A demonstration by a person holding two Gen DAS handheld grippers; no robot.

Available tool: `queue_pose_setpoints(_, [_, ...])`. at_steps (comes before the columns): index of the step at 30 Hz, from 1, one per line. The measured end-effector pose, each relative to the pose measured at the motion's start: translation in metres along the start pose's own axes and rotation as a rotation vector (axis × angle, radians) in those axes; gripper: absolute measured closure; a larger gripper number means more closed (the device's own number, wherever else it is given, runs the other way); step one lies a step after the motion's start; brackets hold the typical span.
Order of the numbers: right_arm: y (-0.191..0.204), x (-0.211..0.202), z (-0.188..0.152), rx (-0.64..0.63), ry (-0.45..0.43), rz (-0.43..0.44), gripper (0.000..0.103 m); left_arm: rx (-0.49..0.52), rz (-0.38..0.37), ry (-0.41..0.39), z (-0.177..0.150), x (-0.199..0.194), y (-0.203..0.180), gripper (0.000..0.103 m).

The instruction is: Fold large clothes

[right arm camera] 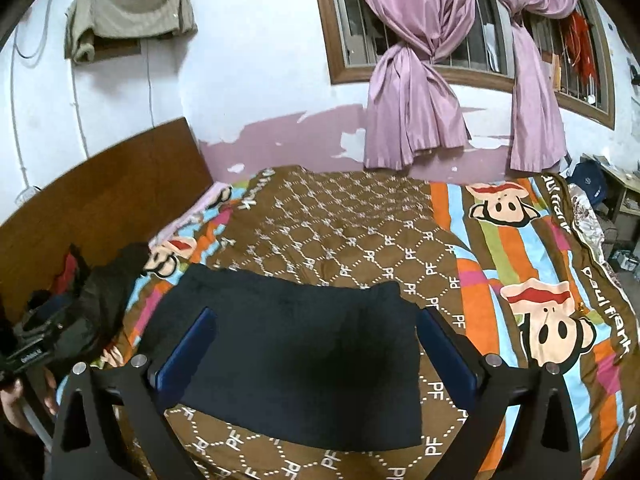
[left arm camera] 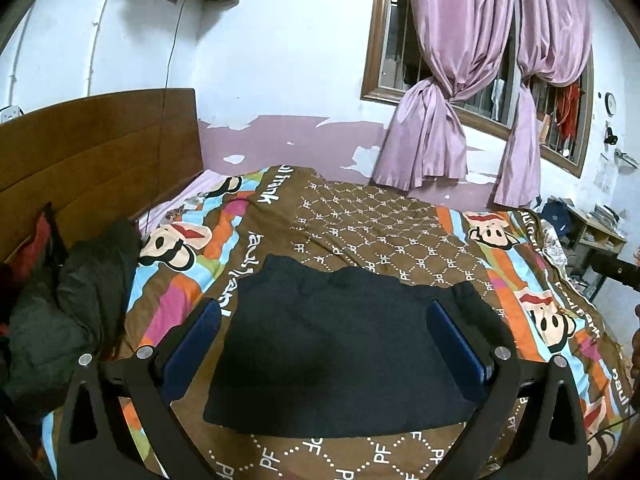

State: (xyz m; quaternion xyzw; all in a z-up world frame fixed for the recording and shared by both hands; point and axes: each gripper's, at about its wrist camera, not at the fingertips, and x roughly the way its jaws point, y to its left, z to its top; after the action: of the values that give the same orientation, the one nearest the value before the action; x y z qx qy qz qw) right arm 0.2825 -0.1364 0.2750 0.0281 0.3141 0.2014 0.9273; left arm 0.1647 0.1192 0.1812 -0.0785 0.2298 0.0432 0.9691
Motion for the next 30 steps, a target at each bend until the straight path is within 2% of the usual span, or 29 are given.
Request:
queue_pose_setpoints(12, [0.045, -0.044, -0.038, -0.053, -0.086, 0.078, 0.001, 0.045, -0.054, -0.056, -0.012, -0.053, -0.008, 0.002])
queue_pose_setpoints(23, [0.078, -0.059, -0.087, -0.084, -0.146, 0.13, 0.001, 0.091, -0.04, -0.125, -0.046, -0.102, -0.001, 0.002])
queue_pose_setpoints(30, [0.094, -0.063, -0.118, -0.134, -0.186, 0.143, 0.0, 0.055, -0.053, -0.114, -0.076, -0.112, 0.014, 0.002])
